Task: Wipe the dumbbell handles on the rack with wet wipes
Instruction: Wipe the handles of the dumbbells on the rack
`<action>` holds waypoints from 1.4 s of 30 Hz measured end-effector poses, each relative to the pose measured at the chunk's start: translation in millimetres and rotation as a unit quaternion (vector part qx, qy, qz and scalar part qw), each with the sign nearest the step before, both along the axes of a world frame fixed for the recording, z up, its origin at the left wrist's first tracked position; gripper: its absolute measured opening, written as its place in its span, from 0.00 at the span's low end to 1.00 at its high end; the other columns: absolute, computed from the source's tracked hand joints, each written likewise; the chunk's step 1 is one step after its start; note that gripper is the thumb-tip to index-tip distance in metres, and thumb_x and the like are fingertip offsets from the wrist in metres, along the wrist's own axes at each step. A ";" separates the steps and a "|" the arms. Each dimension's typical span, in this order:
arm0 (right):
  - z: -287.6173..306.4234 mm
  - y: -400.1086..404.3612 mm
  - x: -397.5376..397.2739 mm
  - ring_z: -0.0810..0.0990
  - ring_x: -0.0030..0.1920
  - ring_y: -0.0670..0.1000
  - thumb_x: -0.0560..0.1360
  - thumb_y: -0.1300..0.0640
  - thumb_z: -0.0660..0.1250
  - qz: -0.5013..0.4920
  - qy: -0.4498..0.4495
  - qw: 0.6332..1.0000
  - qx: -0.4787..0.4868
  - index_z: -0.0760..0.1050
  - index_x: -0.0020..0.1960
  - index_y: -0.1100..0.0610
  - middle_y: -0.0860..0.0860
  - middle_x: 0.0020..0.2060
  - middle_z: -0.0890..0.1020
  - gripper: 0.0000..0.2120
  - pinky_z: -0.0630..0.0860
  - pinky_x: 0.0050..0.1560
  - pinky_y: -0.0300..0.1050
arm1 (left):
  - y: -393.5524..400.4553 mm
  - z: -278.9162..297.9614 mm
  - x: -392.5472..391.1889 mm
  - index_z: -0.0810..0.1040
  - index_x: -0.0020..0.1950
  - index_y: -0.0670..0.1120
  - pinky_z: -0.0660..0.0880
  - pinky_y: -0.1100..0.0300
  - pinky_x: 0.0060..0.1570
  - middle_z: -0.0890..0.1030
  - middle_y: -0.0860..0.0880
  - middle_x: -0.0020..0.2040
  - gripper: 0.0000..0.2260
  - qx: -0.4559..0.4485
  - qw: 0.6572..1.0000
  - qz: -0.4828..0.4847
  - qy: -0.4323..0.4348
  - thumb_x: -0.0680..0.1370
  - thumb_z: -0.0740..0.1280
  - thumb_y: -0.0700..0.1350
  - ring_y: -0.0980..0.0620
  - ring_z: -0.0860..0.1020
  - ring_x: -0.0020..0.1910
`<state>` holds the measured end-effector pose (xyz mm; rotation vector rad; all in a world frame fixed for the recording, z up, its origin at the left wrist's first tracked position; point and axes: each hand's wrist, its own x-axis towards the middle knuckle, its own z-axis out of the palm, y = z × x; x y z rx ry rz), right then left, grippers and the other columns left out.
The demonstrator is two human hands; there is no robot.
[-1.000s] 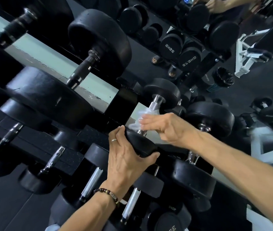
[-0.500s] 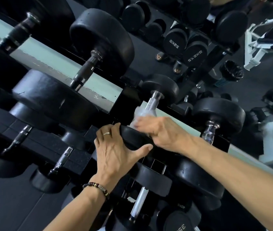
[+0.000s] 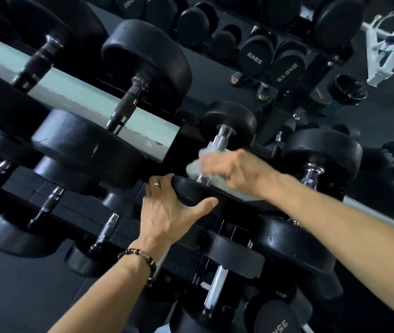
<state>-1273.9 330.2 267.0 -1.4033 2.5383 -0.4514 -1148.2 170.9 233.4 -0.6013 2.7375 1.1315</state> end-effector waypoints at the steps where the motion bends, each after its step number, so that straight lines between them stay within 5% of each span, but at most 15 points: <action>1: -0.7 -0.2 -14.2 0.83 0.53 0.61 0.81 0.69 0.55 -0.034 0.016 0.999 0.005 0.81 0.59 0.56 0.54 0.54 0.84 0.18 0.82 0.51 0.60 | -1.1 1.2 -0.5 0.63 0.74 0.45 0.68 0.51 0.67 0.67 0.46 0.68 0.56 -0.001 1.000 -0.004 -0.008 0.56 0.55 0.80 0.47 0.65 0.69; 5: 1.0 -0.7 -23.4 0.84 0.46 0.65 0.72 0.77 0.60 -0.111 0.088 0.989 -0.045 0.82 0.51 0.64 0.56 0.49 0.85 0.16 0.83 0.44 0.61 | 1.1 10.6 1.2 0.61 0.75 0.45 0.69 0.50 0.66 0.65 0.45 0.69 0.54 -0.006 0.999 -0.012 -0.033 0.60 0.57 0.81 0.46 0.65 0.70; 8: 20.1 -4.2 6.6 0.79 0.36 0.49 0.74 0.73 0.61 -0.144 0.057 0.975 -0.157 0.83 0.47 0.64 0.49 0.37 0.81 0.12 0.79 0.41 0.42 | 4.5 20.5 6.4 0.57 0.77 0.45 0.68 0.48 0.66 0.66 0.43 0.71 0.47 -0.023 1.000 -0.011 -0.018 0.69 0.64 0.73 0.44 0.64 0.71; 12: 47.3 -5.3 50.8 0.83 0.52 0.44 0.77 0.69 0.67 -0.193 -0.057 0.954 -0.223 0.83 0.57 0.60 0.51 0.50 0.86 0.12 0.76 0.56 0.31 | -4.1 44.2 19.9 0.53 0.79 0.52 0.68 0.59 0.61 0.63 0.52 0.73 0.41 0.030 0.990 -0.043 0.131 0.73 0.73 0.55 0.57 0.60 0.70; 15: 60.2 -9.1 67.1 0.83 0.54 0.41 0.76 0.68 0.69 -0.211 -0.146 0.939 -0.229 0.79 0.60 0.54 0.46 0.50 0.86 0.15 0.77 0.57 0.35 | -22.0 62.5 21.7 0.63 0.76 0.54 0.68 0.67 0.62 0.67 0.56 0.72 0.37 0.085 0.976 -0.089 0.182 0.70 0.77 0.51 0.61 0.65 0.70; 17: 69.1 -18.3 74.6 0.83 0.52 0.42 0.76 0.66 0.71 -0.225 -0.187 0.921 -0.258 0.76 0.58 0.50 0.44 0.46 0.86 0.16 0.79 0.55 0.38 | -36.1 71.2 21.1 0.75 0.67 0.51 0.75 0.56 0.62 0.79 0.56 0.62 0.27 0.147 0.970 -0.092 0.168 0.70 0.77 0.53 0.59 0.76 0.61; 19: 75.7 -32.4 79.8 0.84 0.49 0.44 0.74 0.63 0.74 -0.238 -0.203 0.905 -0.286 0.76 0.56 0.48 0.43 0.43 0.85 0.15 0.80 0.53 0.40 | -50.6 81.7 21.8 0.79 0.60 0.49 0.80 0.49 0.55 0.85 0.52 0.51 0.22 0.240 0.958 -0.067 0.140 0.70 0.78 0.53 0.53 0.83 0.51; 22: 80.8 -59.9 85.9 0.84 0.46 0.46 0.72 0.59 0.77 -0.249 -0.190 0.897 -0.311 0.76 0.54 0.49 0.45 0.42 0.84 0.15 0.81 0.50 0.41 | -70.9 96.7 21.2 0.81 0.56 0.45 0.81 0.55 0.45 0.86 0.48 0.45 0.17 0.325 0.934 -0.030 0.144 0.71 0.79 0.48 0.50 0.85 0.45; 26: 84.6 -95.7 88.6 0.80 0.58 0.42 0.76 0.55 0.74 -0.271 -0.191 0.891 -0.309 0.77 0.59 0.48 0.43 0.54 0.82 0.13 0.76 0.59 0.43 | -107.0 115.0 10.2 0.81 0.49 0.44 0.82 0.57 0.41 0.84 0.47 0.39 0.06 0.365 0.918 0.023 0.155 0.76 0.71 0.34 0.50 0.84 0.40; 29: 92.6 -118.9 88.8 0.78 0.63 0.44 0.76 0.50 0.68 -0.282 -0.299 0.852 -0.324 0.75 0.67 0.44 0.44 0.63 0.80 0.20 0.74 0.66 0.45 | -138.3 123.8 -2.9 0.81 0.51 0.41 0.83 0.57 0.43 0.82 0.51 0.35 0.06 0.383 0.912 0.015 0.150 0.77 0.69 0.32 0.52 0.83 0.38; 31: 97.4 -138.4 88.7 0.80 0.62 0.45 0.78 0.47 0.66 -0.299 -0.354 0.809 -0.361 0.76 0.68 0.44 0.46 0.61 0.82 0.19 0.75 0.66 0.46 | -157.2 130.5 -14.5 0.81 0.51 0.41 0.83 0.58 0.42 0.81 0.51 0.34 0.06 0.374 0.916 -0.019 0.144 0.77 0.69 0.32 0.53 0.82 0.37; 36: 90.3 -189.6 83.3 0.83 0.54 0.41 0.76 0.59 0.73 -0.397 -0.247 0.798 -0.380 0.82 0.54 0.44 0.44 0.50 0.86 0.11 0.78 0.56 0.39 | -193.9 129.1 -31.9 0.80 0.47 0.54 0.81 0.60 0.40 0.85 0.53 0.39 0.10 0.243 0.954 -0.084 0.153 0.76 0.72 0.38 0.58 0.82 0.37; 40: 78.4 -197.0 73.2 0.81 0.44 0.37 0.75 0.59 0.73 -0.497 -0.161 0.763 -0.382 0.82 0.47 0.49 0.43 0.42 0.85 0.06 0.74 0.46 0.29 | -218.4 104.9 -42.5 0.79 0.54 0.51 0.74 0.61 0.51 0.80 0.58 0.46 0.07 0.066 0.978 -0.108 0.164 0.77 0.71 0.46 0.55 0.79 0.50; 42: 65.8 -192.8 62.6 0.79 0.43 0.36 0.75 0.58 0.73 -0.534 -0.129 0.755 -0.359 0.82 0.46 0.52 0.43 0.41 0.83 0.02 0.73 0.44 0.28 | -223.9 87.7 -44.4 0.77 0.61 0.48 0.72 0.54 0.59 0.78 0.54 0.51 0.15 0.040 0.983 -0.118 0.134 0.77 0.68 0.53 0.50 0.75 0.57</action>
